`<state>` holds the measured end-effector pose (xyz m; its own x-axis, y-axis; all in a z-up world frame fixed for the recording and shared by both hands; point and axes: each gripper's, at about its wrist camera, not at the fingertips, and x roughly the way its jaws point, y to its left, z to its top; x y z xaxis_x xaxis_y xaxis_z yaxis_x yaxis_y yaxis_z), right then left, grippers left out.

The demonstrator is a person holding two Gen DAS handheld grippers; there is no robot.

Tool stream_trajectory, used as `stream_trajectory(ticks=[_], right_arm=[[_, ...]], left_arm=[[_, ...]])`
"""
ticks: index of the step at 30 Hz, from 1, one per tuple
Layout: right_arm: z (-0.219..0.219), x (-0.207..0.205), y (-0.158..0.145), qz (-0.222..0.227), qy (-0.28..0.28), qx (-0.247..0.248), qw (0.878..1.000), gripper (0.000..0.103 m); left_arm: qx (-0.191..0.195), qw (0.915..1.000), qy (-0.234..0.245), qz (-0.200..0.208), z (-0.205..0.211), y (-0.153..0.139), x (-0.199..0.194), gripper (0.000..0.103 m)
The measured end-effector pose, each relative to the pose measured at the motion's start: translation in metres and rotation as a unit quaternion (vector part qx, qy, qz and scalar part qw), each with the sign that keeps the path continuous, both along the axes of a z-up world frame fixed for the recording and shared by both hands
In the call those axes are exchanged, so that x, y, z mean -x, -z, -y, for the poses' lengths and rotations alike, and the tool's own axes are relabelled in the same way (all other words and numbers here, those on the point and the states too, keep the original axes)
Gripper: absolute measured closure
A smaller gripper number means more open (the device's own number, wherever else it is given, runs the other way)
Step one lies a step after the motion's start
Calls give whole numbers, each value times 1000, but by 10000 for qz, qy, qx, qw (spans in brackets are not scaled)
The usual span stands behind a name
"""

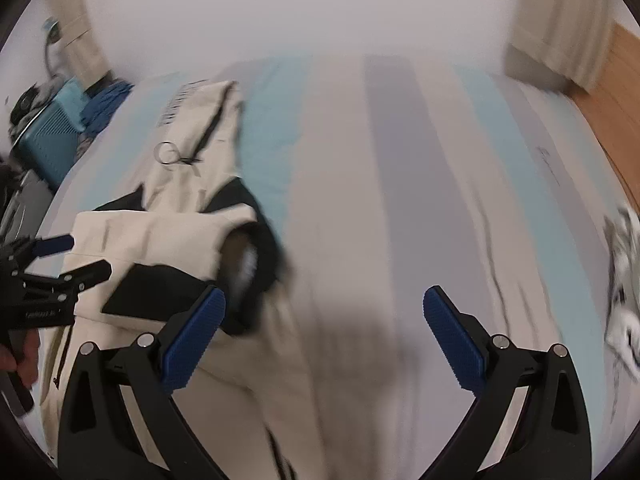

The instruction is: Fold large clothes

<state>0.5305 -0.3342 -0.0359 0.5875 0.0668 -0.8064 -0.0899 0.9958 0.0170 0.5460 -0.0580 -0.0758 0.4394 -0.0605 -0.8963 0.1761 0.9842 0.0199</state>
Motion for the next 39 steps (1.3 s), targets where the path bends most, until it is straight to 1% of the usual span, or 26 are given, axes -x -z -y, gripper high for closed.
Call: stream_trajectory(ticks=[2,6,10,15,18,22,23,25,27,30,32,36,39], right_arm=[[-23,-12,-7,70,-185,73,9998,7],[-67,-43,-22,255,-546,279,9978,7],[-99,-82,-29,294,-812,411,9954,7],[-133,-145,-31,281,-1043,413,9933,7],[-149,-181,-27,313,-1200,365,9916,7],[-167,-225,-5,250,-1438,279,9889,7],[-172,-241,5,161,-1535,186,9878,7],[-181,-258,15,108,-1617,100,9867,7],[-187,-280,28,77,-1754,-32,9845,8],[-192,-312,49,13,-1856,-79,9826,10],[-194,-331,61,-53,-1873,-101,9822,12],[-190,-371,81,-242,-1765,-423,9831,14],[-190,-394,92,-373,-1707,-555,9831,18]], left_arm=[[-82,9999,-68,40,-25,-5,-13,6],[-106,9997,-207,88,-64,-12,-44,6],[-9,9995,-325,8,-95,-9,-84,6],[51,9991,-414,18,-120,-6,-139,6],[41,9993,-371,38,-126,3,-174,6],[99,9993,-347,-19,-133,18,-215,6],[217,9990,-371,-117,-135,24,-226,6],[439,9975,-488,-245,-141,36,-243,6],[514,9965,-580,-308,-146,49,-260,6],[607,9953,-659,-366,-152,64,-279,6],[661,9945,-710,-383,-158,76,-292,6],[627,9944,-705,-481,-164,102,-318,6],[711,9933,-742,-528,-171,112,-331,6]])
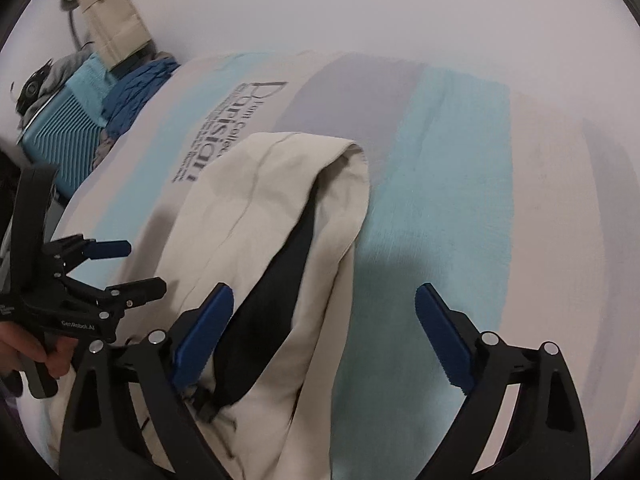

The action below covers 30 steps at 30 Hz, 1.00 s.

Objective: Fold large clothes
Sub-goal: 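Grasp the cream hood edge with the right gripper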

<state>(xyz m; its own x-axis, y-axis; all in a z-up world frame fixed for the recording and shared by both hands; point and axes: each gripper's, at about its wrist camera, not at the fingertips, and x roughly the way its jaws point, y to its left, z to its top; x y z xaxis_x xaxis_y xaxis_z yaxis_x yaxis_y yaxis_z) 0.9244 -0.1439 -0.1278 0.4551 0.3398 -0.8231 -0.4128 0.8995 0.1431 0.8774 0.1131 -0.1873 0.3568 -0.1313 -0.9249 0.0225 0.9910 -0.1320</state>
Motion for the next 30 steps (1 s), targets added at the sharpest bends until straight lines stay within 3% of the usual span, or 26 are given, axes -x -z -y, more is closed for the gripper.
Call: stream_trajectory(ticks=[6,10,18,30], right_arm=[[0,-25,17,-292,124,-133,9994,29],[5,-38,26,-510,300,-248,9979,39],[5,-55,45,-874,483,-541,9935,45],[0,-71,53,-1246,533,-963,9861,78]], left_arm=[[311,9995,-91,39,-9,4,-28,6],[311,9995,41,-66,-4,6,-44,6],[148,9998,34,-112,11,14,-72,6],[462,9989,-11,-9,24,20,-101,8]])
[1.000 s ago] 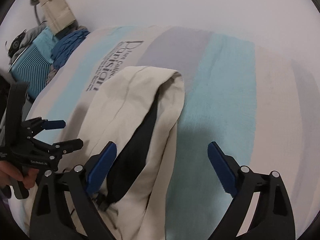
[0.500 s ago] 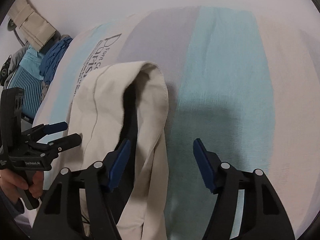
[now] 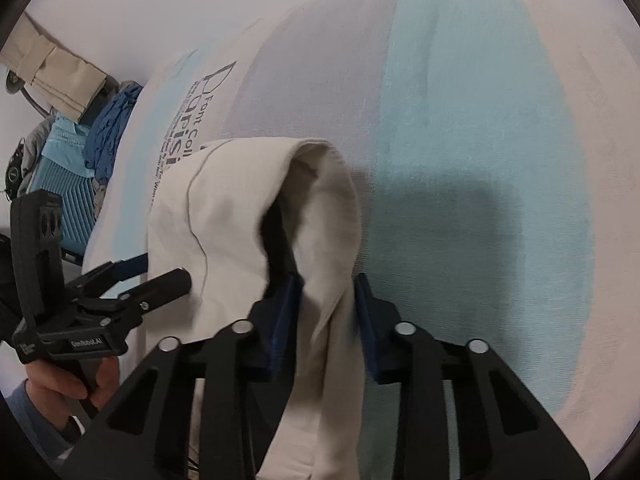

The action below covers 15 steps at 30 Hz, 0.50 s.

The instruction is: Fold large clothes

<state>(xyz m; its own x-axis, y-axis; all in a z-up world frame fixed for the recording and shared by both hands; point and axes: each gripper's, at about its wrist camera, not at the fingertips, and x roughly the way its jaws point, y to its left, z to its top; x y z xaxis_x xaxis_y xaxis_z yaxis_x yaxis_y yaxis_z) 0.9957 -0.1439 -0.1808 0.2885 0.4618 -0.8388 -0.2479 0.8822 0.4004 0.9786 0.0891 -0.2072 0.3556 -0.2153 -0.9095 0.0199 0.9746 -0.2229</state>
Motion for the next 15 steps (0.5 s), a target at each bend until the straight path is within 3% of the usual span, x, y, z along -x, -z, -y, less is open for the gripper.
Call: stream_trajectory(ticks=[3,8,12,14,15], right_arm=[[0,0,0,-41,57,-86,9999,83],[-1,2,-3,-23,24,-148,9999,92],[-1,5,-8,30,22,-192,9998,95],[0,6,-11,30,36,-254,9997,97],[-1,6,-12,44,34,-245,9997,98]], left_arm=[[30,10000,88,33,4,0,-2,16],[436,9989,7,-142,0,7,-7,29],[620,9978,-93,-200,-2,9,-9,34],[702,9971,-127,-260,-4,11,-11,40],[739,9969,-95,-257,-3,9,-10,48]])
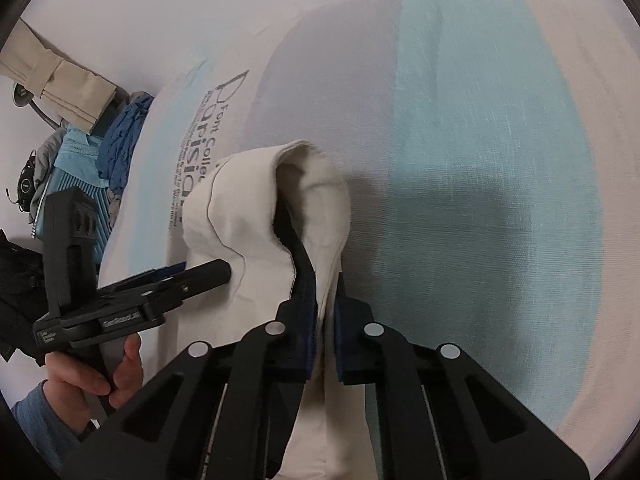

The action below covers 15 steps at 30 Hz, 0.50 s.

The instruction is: Fold large clothes

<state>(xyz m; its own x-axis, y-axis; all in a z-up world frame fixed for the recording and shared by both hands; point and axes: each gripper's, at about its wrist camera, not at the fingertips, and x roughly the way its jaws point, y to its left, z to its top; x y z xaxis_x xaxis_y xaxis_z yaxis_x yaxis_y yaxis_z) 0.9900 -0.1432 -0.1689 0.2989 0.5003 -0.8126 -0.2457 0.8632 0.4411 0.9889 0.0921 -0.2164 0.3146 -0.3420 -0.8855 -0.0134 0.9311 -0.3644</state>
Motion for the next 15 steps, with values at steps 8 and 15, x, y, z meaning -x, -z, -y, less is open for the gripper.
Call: stream_trajectory(ticks=[8,15], right_arm=[[1,11,-16,74,1,62,10000,98],[7,36,-45,398,2,260,9989,99]], left_arm=[[-266,9988,158,382,13,-25,9,88],[-605,9939,272,880,25,-57,31,100]])
